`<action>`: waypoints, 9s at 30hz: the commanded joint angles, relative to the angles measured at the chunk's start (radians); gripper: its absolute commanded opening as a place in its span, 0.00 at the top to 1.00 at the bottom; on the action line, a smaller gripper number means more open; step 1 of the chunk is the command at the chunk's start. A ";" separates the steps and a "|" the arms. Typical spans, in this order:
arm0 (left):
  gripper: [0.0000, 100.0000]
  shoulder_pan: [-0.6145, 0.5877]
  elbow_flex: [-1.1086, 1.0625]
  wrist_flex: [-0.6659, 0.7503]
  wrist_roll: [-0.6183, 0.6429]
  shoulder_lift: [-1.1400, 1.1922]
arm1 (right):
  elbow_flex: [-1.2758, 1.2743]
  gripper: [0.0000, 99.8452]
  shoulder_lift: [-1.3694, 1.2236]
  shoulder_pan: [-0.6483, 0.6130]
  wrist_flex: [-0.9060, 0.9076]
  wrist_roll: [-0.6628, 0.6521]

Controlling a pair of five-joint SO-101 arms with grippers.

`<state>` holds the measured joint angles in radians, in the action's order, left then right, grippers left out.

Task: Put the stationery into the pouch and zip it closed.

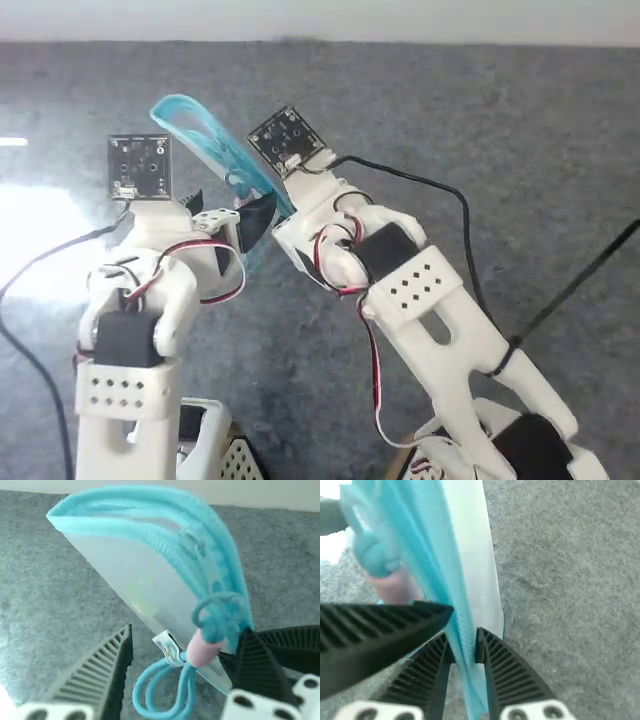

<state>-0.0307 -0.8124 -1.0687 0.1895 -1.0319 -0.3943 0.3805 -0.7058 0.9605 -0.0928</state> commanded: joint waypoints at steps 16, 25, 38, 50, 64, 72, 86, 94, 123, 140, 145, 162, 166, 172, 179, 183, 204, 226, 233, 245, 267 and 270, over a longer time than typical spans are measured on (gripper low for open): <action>0.99 -0.011 0.005 0.009 -0.064 -0.014 | -0.021 0.99 0.073 0.002 -0.001 -0.006; 0.99 -0.014 0.240 -0.204 -0.100 -0.044 | 0.112 0.99 -0.079 0.024 0.022 0.052; 0.99 -0.011 0.309 -0.233 -0.126 0.051 | 0.163 0.99 -0.200 0.042 0.025 0.049; 0.99 -0.043 0.550 -0.173 0.046 0.255 | -0.084 0.92 0.277 -0.012 0.008 0.132; 0.99 -0.063 1.458 -0.470 0.453 0.881 | -0.284 0.82 0.417 -0.033 -0.242 0.098; 0.99 -0.092 1.593 -0.575 0.358 0.947 | -0.107 0.78 0.136 -0.093 -0.254 0.037; 0.99 -0.133 1.603 -0.585 0.342 1.037 | -0.189 0.78 0.182 -0.165 -0.262 0.169; 0.99 -0.077 1.646 -0.578 0.374 1.042 | -0.330 0.78 0.435 -0.168 -0.268 0.107; 0.99 -0.261 1.963 -0.686 0.304 1.076 | -0.399 0.78 0.542 -0.096 -0.266 0.078; 0.99 0.012 1.526 -0.520 0.376 1.151 | -0.405 0.78 0.541 -0.091 -0.266 0.078; 0.99 0.075 1.531 -0.451 0.443 1.197 | -0.405 0.78 0.539 -0.090 -0.269 0.078; 0.99 -0.025 1.658 -0.394 0.450 1.263 | -0.334 0.78 0.265 -0.147 -0.377 0.258; 0.99 -0.057 1.713 -0.437 0.379 1.298 | -0.339 0.78 0.193 -0.156 -0.519 0.265; 0.99 -0.100 1.787 -0.483 0.311 1.356 | -0.339 0.78 0.051 -0.133 -0.704 0.264; 0.99 -0.100 1.851 -0.543 0.187 1.396 | -0.325 0.78 -0.053 -0.084 -0.871 0.264; 0.99 -0.103 1.896 -0.565 0.123 1.395 | -0.235 0.78 -0.114 -0.042 -0.874 0.262; 0.99 -0.161 1.979 -0.654 -0.276 1.399 | 0.060 0.78 -0.460 -0.090 -0.825 0.115; 0.99 -0.092 1.667 -0.686 -0.364 1.049 | 0.259 0.78 -0.619 -0.050 -0.816 0.114; 0.99 -0.114 1.577 -0.687 -0.387 1.049 | 0.255 0.78 -0.556 0.031 -0.816 0.117; 0.99 -0.120 1.560 -0.687 -0.405 1.049 | 0.270 0.78 -0.423 0.018 -0.808 -0.037; 0.99 -0.166 1.534 -0.687 -0.433 1.049 | 0.235 0.81 -0.209 -0.065 -0.377 -0.150; 0.99 -0.184 1.534 -0.687 -0.437 1.051 | 0.166 0.81 -0.193 -0.085 -0.493 -0.153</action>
<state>-0.1933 0.7158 -1.7285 -0.2371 0.0713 -0.2102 0.1197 -0.7748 0.5600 -0.2294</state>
